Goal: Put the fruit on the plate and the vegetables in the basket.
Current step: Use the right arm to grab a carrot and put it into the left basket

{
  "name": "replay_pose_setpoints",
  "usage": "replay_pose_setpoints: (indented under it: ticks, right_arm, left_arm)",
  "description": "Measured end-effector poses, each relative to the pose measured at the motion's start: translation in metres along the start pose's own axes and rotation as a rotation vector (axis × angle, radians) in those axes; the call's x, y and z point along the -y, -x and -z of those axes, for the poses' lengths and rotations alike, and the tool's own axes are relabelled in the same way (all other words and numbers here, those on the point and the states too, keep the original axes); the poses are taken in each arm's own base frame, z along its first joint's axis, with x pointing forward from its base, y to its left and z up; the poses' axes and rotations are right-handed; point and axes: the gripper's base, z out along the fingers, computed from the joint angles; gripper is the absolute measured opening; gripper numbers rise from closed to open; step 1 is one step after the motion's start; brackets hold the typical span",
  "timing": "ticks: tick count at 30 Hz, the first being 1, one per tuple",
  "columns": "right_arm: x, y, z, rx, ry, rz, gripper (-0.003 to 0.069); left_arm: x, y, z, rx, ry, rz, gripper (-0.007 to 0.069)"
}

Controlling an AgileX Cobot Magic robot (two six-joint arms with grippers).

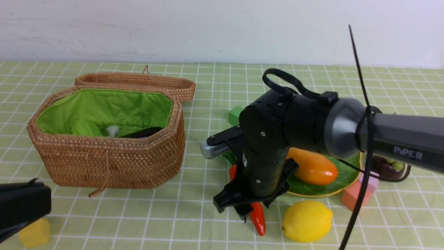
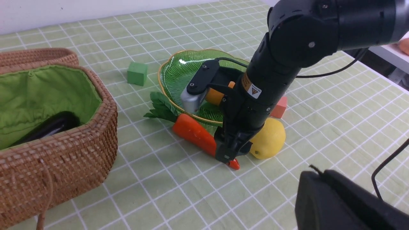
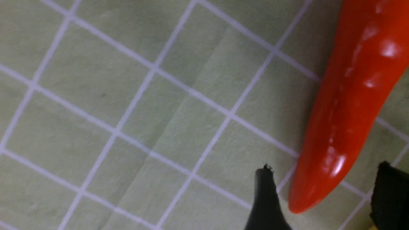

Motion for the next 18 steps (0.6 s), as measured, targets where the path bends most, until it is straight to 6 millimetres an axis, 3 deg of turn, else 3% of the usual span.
replay_pose_setpoints:
  ticks: [12,18]
  right_arm:
    - [0.01,0.007,-0.036,-0.021,-0.004,-0.058,0.0437]
    - [0.009,0.009,-0.039,-0.013,0.026,-0.086,0.0428]
  left_arm:
    - [0.0,0.0,0.0,-0.002,0.0,0.0,-0.0013]
    - [0.0,0.0,0.0,-0.003,0.001,0.0,-0.0013]
